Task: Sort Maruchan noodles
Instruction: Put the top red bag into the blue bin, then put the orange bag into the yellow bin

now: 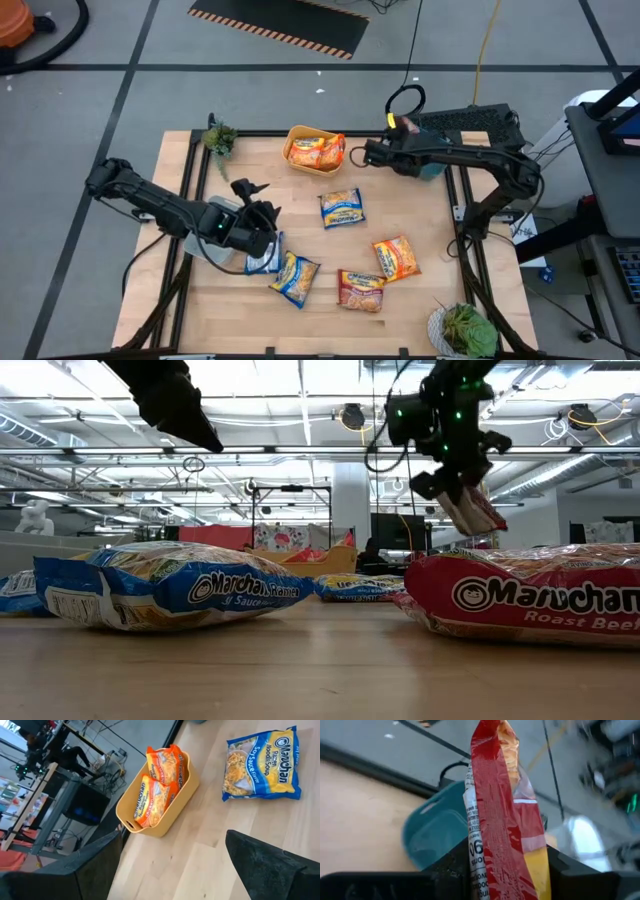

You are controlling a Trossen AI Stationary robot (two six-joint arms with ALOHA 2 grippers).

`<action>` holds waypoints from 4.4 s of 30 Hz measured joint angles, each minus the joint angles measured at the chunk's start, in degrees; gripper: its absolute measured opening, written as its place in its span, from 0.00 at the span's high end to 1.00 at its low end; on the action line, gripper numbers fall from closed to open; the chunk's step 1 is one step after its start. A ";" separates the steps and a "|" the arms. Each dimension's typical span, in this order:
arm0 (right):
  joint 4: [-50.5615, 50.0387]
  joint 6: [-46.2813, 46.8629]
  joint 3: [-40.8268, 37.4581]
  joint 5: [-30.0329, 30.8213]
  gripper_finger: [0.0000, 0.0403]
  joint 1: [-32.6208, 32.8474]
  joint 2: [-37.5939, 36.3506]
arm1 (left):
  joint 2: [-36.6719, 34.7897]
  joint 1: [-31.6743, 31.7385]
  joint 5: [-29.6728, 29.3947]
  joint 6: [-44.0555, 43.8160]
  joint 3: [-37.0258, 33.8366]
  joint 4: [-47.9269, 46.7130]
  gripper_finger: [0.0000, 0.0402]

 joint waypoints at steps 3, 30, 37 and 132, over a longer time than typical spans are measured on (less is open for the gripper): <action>0.95 5.53 -2.49 -0.73 0.69 -2.18 -0.01 | 0.00 0.00 0.00 0.29 0.00 0.21 0.10; 7.73 10.10 -14.47 -1.46 0.44 -9.08 -0.01 | 0.00 0.26 0.09 1.79 0.00 2.64 0.10; 16.90 -1.07 -14.47 -1.73 0.25 -6.12 -0.74 | 0.00 0.26 1.44 4.01 0.00 6.13 0.10; 20.17 3.45 -13.90 -44.07 0.98 38.94 6.64 | 0.02 -1.36 23.12 0.58 0.00 4.19 0.10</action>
